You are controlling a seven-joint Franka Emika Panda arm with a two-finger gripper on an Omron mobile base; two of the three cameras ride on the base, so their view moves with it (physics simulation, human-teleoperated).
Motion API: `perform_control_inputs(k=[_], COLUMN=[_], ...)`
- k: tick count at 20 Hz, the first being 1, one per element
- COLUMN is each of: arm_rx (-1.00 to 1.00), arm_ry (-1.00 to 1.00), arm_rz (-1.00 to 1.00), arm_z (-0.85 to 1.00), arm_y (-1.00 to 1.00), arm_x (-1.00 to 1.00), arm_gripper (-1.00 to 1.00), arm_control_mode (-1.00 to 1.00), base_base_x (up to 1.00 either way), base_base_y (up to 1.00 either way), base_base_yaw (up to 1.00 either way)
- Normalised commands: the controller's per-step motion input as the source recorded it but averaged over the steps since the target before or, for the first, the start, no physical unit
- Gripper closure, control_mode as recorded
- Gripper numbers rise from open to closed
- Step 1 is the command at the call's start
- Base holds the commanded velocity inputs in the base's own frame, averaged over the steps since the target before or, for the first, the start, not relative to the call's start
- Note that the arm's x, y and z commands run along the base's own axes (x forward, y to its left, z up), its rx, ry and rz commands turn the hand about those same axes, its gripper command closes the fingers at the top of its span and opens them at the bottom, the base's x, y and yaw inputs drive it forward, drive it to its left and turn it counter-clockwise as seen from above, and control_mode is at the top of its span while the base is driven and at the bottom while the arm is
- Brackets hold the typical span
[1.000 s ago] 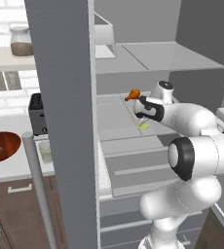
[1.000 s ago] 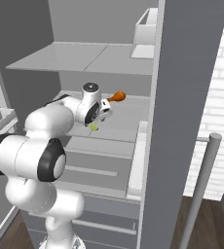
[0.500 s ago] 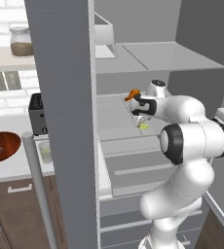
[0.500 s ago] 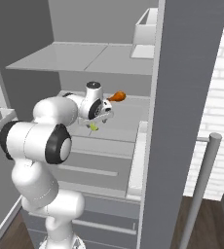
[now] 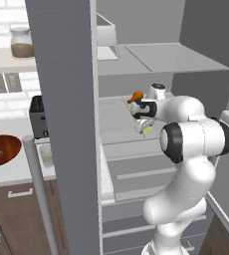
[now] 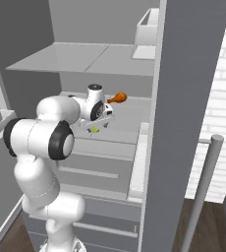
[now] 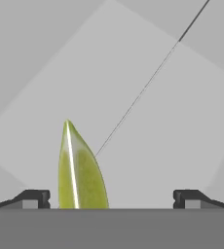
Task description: Grab a lemon wedge from the fridge and one ice cube from the ice bowl, and put them in the glass of lemonade.
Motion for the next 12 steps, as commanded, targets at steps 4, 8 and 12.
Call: perform_control_inputs(k=[4, 8, 12], arm_rx=[0.0, 0.0, -0.01], arm_ry=[0.01, 0.0, 0.05], arm_rz=[0.0, 0.0, 0.0], arm_z=[-0.15, -0.09, -0.07], arm_y=[0.0, 0.0, 0.0], arm_x=[-0.09, -0.15, -0.11], arm_gripper=[-1.0, 1.0, 1.0], arm_control_mode=[-1.0, -1.0, -1.0], base_base_x=[0.0, 0.0, 0.0], base_base_y=[0.0, 0.0, 0.0], base_base_yaw=[0.0, 0.0, 0.0])
